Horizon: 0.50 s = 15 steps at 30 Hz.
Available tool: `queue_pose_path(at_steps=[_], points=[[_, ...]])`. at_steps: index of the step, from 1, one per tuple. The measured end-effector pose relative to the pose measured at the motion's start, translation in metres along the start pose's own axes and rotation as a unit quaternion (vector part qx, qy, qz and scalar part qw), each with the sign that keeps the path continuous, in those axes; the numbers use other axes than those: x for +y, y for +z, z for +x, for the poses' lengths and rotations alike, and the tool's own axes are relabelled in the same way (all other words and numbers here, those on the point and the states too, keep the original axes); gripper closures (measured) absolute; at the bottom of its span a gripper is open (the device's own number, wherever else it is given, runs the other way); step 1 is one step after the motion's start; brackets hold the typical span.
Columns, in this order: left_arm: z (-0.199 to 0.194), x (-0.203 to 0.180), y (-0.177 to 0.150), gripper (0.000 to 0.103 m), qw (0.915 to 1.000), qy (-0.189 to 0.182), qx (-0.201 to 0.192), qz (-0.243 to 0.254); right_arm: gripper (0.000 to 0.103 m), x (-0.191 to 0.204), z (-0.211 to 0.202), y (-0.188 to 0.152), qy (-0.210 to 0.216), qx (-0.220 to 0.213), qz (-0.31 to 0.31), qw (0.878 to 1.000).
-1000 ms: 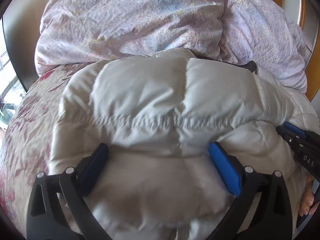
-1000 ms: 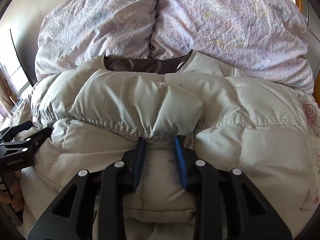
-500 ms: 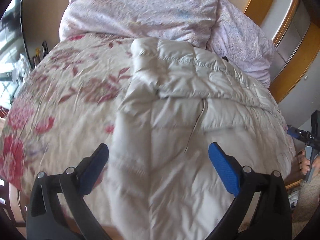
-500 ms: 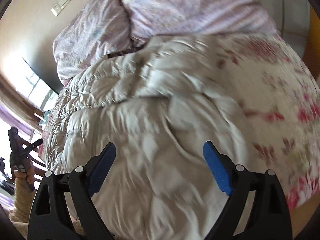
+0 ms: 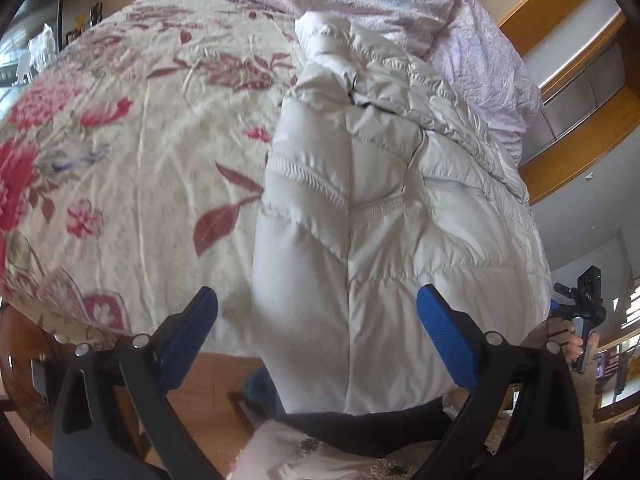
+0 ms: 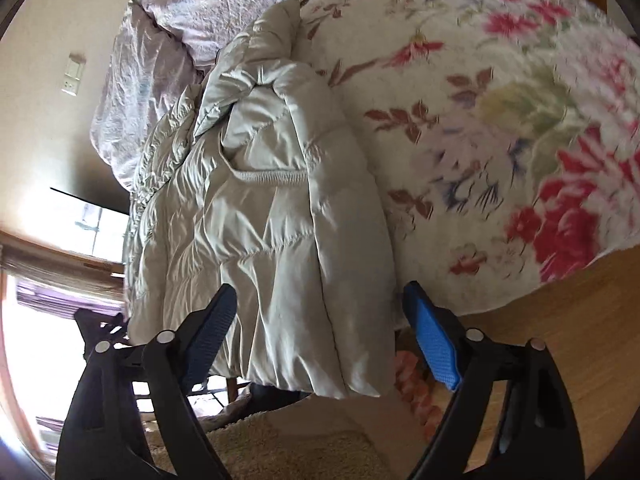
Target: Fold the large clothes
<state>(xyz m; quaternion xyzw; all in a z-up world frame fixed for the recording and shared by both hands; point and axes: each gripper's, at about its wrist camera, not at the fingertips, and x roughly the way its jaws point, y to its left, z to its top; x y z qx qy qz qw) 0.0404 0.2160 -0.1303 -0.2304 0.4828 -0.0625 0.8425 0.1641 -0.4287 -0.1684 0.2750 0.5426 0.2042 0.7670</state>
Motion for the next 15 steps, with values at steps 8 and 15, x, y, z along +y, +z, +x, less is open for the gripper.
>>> queue_pose_path(at_steps=[8, 15], points=[[0.003, -0.004, -0.008, 0.012, 0.9992, -0.035, 0.015, -0.007, 0.022, -0.001, 0.003, -0.014, 0.064, 0.024, 0.001, 0.998], [-0.006, 0.006, -0.027, 0.032, 0.9969, -0.068, 0.020, -0.033, 0.025, -0.011, 0.004, -0.026, 0.103, 0.039, 0.011, 0.994]])
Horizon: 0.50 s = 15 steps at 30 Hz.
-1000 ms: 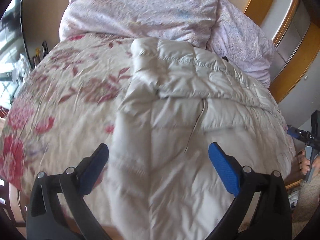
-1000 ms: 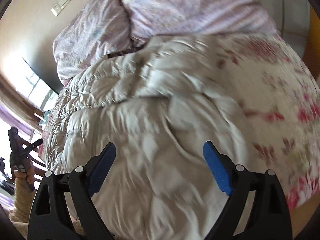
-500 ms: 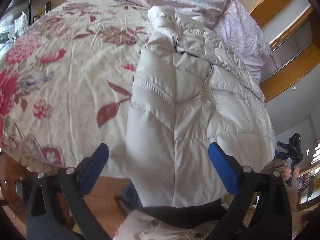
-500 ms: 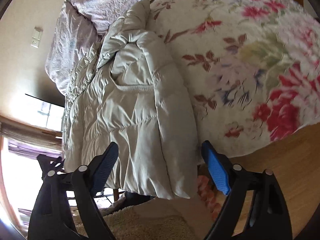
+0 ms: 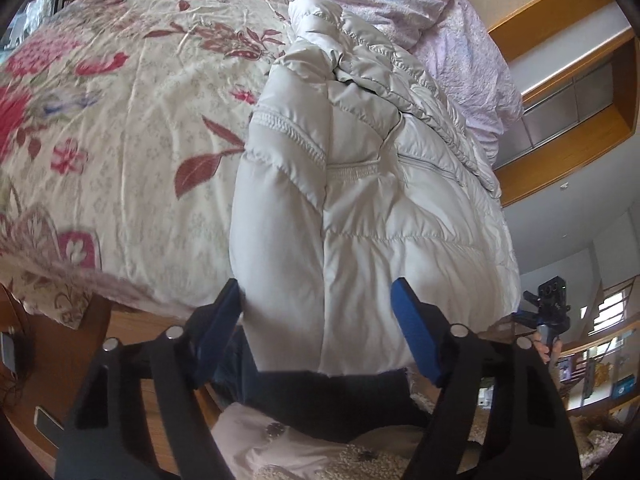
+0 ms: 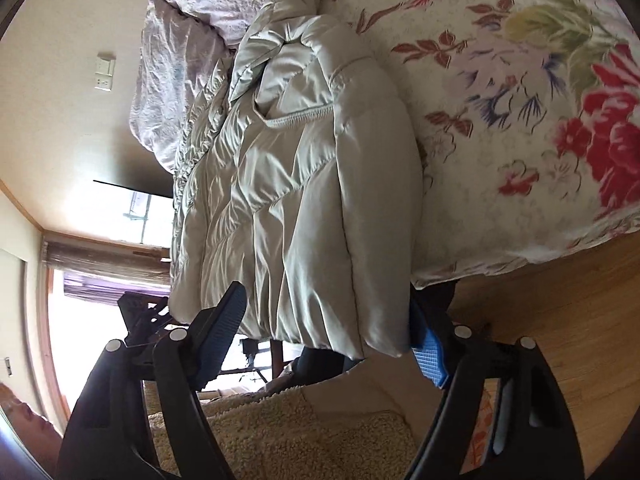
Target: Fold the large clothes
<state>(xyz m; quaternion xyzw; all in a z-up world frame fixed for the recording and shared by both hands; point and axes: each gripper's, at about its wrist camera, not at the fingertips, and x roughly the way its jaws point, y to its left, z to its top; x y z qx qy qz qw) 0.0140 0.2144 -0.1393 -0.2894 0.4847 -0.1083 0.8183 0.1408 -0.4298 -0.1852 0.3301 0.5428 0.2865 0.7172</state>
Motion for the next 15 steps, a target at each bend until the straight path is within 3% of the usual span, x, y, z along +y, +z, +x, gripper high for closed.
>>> queue_pose_path(at_steps=[2, 7, 9, 15], points=[[0.003, 0.006, -0.008, 0.038, 0.9996, -0.015, 0.012, -0.018, 0.028, -0.004, 0.001, -0.004, 0.008, 0.009, 0.005, 1.000], [0.010, 0.016, -0.013, 0.046, 0.9985, -0.029, 0.012, -0.044, 0.055, -0.010, 0.020, -0.014, 0.023, 0.044, 0.020, 0.999], [0.009, 0.015, -0.012, 0.048, 0.9984, -0.032, 0.011, -0.046, 0.059, -0.004, 0.023, -0.015, 0.025, 0.044, 0.011, 0.999], [0.006, 0.011, -0.015, 0.054, 0.9989, -0.028, 0.000, -0.036, 0.057, 0.003, 0.009, -0.010, 0.003, 0.015, 0.007, 1.000]])
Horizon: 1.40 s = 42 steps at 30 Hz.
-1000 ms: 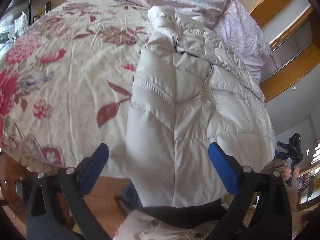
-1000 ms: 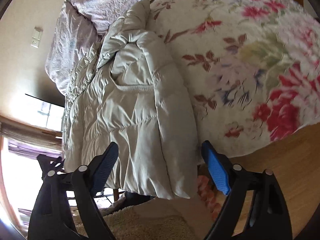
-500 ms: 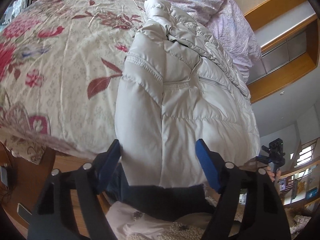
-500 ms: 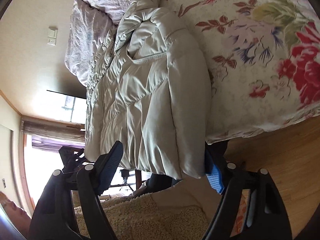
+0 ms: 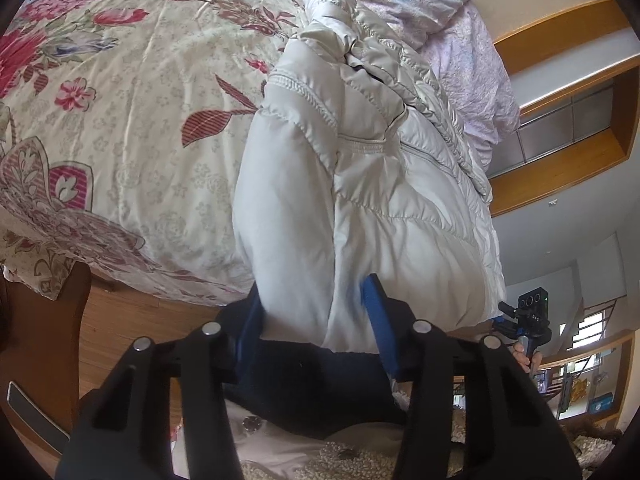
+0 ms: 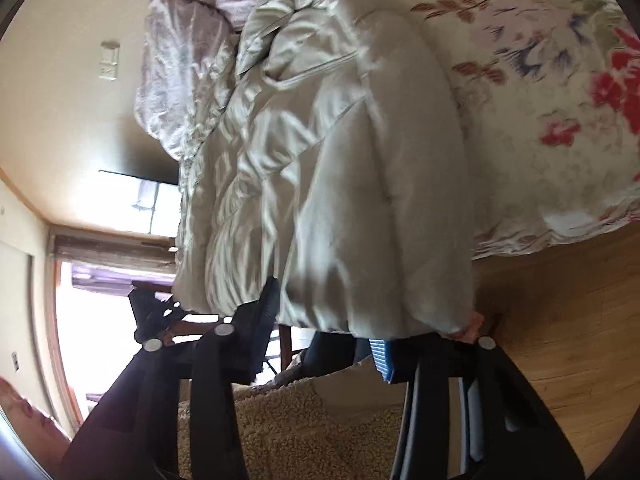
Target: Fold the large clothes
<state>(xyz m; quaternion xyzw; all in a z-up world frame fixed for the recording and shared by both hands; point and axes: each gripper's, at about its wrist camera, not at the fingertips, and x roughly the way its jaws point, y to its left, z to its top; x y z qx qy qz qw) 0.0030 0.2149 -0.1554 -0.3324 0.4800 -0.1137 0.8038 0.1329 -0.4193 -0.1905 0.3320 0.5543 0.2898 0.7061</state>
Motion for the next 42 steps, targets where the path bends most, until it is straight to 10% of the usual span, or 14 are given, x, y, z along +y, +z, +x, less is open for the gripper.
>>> queue_pose_path(at_steps=[11, 16, 26, 42], points=[[0.012, -0.004, 0.001, 0.041, 1.0000, -0.003, 0.005, 0.005, 0.056, -0.016, -0.029, 0.007, -0.004, -0.046, 0.025, 0.999], [0.007, -0.005, -0.001, 0.065, 1.0000, 0.005, -0.005, 0.005, 0.084, -0.003, -0.026, 0.007, -0.015, -0.073, -0.004, 0.997], [-0.039, -0.057, 0.023, 0.085, 0.9943, -0.001, -0.087, 0.062, 0.092, 0.058, -0.034, 0.025, -0.042, -0.153, -0.084, 0.984], [-0.054, -0.144, 0.142, 0.085, 0.9538, 0.090, -0.258, 0.126, 0.094, 0.188, -0.054, 0.099, -0.167, -0.368, -0.239, 0.883]])
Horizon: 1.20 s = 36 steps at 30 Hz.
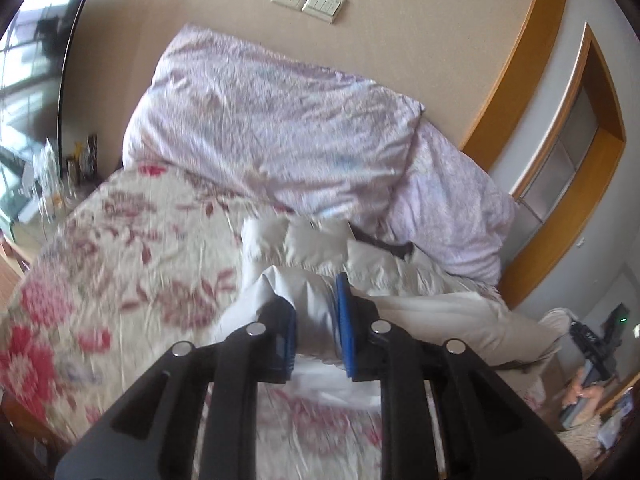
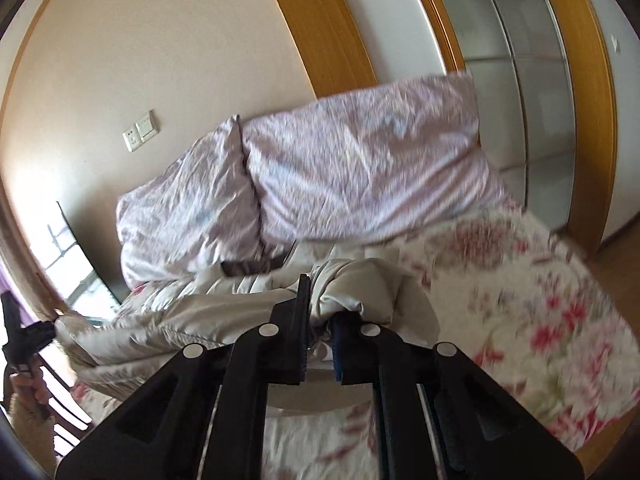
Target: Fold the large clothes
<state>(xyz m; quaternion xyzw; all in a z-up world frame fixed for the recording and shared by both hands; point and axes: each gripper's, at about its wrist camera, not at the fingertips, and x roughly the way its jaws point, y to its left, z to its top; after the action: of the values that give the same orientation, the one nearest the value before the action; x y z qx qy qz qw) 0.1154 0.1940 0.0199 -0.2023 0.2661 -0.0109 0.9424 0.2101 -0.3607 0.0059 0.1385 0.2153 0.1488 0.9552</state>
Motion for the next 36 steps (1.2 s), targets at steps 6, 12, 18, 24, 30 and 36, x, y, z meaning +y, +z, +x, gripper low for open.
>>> queue_pose_path(at_steps=[6, 12, 18, 24, 30, 36], points=[[0.045, -0.009, 0.045, 0.085, 0.9991, 0.035, -0.021, 0.014, 0.094, 0.021, 0.061, 0.035, -0.069, -0.032, -0.044, 0.996], [0.098, -0.012, 0.075, 0.085, 0.9970, 0.067, -0.029, 0.026, 0.094, 0.026, 0.123, 0.054, -0.109, -0.038, -0.042, 0.992], [0.151, -0.009, 0.100, 0.085, 0.9951, 0.089, -0.032, 0.028, 0.094, 0.028, 0.185, 0.062, -0.151, -0.031, -0.044, 0.987], [0.206, -0.006, 0.108, 0.080, 0.9939, 0.107, -0.020, 0.021, 0.088, 0.010, 0.227, 0.064, -0.164, 0.007, 0.017, 0.986], [0.214, -0.011, 0.107, 0.005, 0.9904, 0.123, -0.063, 0.014, 0.051, 0.004, 0.234, 0.069, -0.106, 0.022, 0.074, 0.991], [0.193, -0.032, 0.100, 0.002, 0.9898, 0.109, -0.056, 0.072, 0.034, 0.019, 0.213, 0.071, -0.074, -0.018, 0.055, 0.996]])
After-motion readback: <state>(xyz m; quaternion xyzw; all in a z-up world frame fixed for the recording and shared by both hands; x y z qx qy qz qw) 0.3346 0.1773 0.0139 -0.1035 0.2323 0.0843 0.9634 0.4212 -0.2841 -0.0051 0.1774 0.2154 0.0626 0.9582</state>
